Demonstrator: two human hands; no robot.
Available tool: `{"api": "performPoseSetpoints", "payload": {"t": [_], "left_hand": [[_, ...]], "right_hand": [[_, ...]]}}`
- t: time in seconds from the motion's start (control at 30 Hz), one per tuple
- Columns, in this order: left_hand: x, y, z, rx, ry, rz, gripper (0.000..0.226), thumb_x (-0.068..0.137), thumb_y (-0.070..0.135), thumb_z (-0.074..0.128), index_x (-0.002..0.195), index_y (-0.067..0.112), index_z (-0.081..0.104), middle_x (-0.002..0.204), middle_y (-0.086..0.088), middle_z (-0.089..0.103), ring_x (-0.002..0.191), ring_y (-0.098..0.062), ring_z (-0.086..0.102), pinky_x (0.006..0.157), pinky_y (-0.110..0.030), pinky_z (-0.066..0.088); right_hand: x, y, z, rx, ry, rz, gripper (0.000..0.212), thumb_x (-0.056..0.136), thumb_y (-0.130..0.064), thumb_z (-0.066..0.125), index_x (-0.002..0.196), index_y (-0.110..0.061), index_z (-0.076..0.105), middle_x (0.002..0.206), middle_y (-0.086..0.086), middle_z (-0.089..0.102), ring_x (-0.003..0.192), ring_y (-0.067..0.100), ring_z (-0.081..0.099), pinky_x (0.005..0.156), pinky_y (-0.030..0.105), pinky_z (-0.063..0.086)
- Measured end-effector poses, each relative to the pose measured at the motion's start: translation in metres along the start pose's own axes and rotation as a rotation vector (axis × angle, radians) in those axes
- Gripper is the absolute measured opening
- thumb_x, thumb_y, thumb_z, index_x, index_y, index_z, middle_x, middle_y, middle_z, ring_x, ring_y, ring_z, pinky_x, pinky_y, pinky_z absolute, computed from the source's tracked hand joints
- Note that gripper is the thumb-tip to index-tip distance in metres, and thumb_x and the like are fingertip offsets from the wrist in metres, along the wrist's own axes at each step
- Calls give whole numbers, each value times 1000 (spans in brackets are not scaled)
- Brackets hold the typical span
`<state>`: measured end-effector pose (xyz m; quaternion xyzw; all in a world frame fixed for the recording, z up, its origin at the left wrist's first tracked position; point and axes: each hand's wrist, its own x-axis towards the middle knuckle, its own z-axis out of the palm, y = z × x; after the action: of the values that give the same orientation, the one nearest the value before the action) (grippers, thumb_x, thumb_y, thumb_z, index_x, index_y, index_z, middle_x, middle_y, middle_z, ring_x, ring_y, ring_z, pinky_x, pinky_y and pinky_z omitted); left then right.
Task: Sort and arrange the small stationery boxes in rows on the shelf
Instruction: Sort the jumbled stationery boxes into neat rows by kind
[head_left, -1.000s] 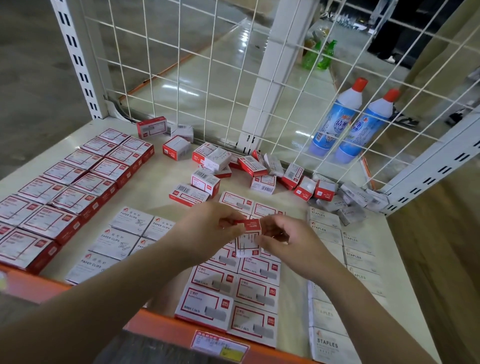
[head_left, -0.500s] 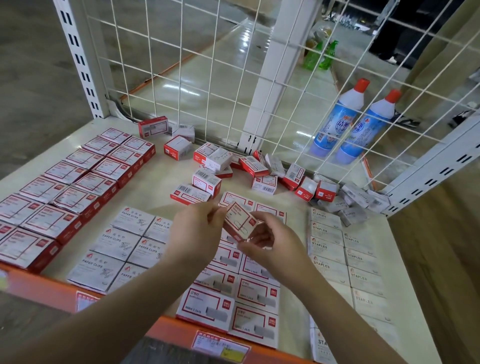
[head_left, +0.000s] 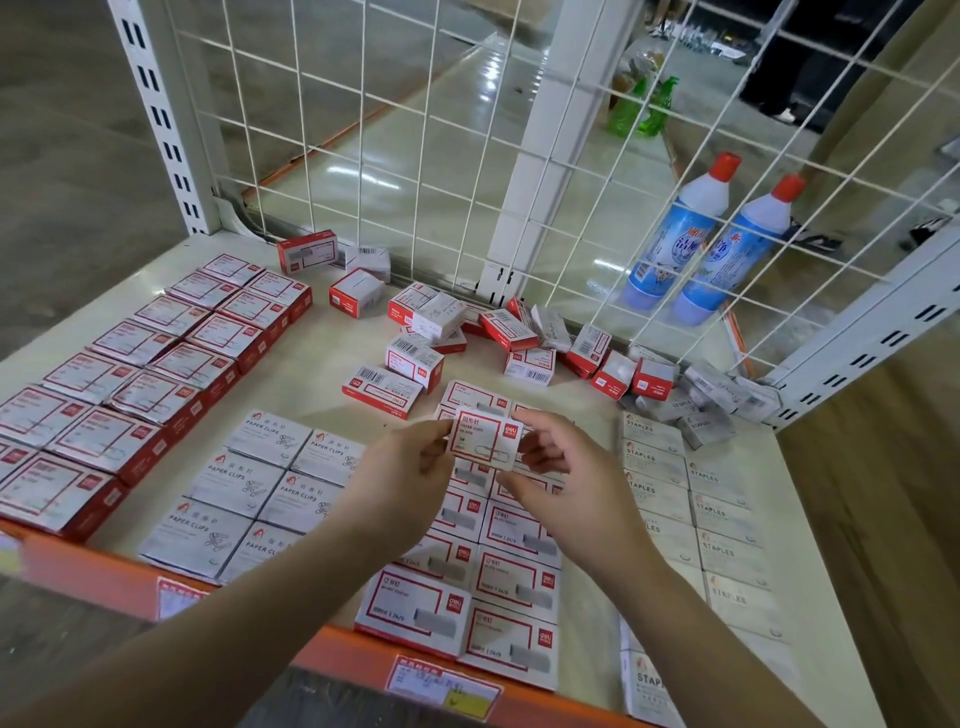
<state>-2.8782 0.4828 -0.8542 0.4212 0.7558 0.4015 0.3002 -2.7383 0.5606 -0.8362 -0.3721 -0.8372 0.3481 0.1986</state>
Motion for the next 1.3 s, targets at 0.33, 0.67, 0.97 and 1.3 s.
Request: {"api": "performPoseSetpoints", "payload": {"t": [0.33, 0.67, 0.97, 1.3], "left_hand": [[1, 0, -10, 10, -25, -36, 32, 96, 16, 46, 125, 21, 55, 110, 6, 65, 99, -12, 62, 81, -27, 55], [3, -2, -44, 116, 25, -14, 27, 96, 23, 45, 120, 28, 56, 111, 13, 62, 95, -6, 55, 73, -14, 48], [10, -22, -98, 264, 139, -23, 35, 95, 20, 47, 129, 25, 50, 127, 9, 54, 109, -5, 50, 83, -14, 38], [-1, -48, -153, 429, 206, -128, 36, 94, 21, 44, 129, 27, 51, 130, 7, 52, 114, -11, 49, 89, -24, 40]], "right_hand": [[-1, -4, 1, -9, -37, 25, 44, 82, -25, 69, 120, -37, 50, 94, -28, 53, 91, -12, 51, 74, 2, 38], [19, -24, 15, -64, -67, -13, 35, 80, -31, 70, 107, -42, 50, 87, -25, 59, 87, -12, 53, 75, 8, 44], [56, -56, 47, -59, -83, 3, 33, 80, -26, 70, 109, -33, 56, 83, -18, 60, 77, -9, 54, 65, 7, 43], [74, -84, 94, -38, -121, 80, 38, 80, -30, 70, 114, -24, 53, 91, -18, 59, 80, -5, 55, 69, 12, 46]]}}
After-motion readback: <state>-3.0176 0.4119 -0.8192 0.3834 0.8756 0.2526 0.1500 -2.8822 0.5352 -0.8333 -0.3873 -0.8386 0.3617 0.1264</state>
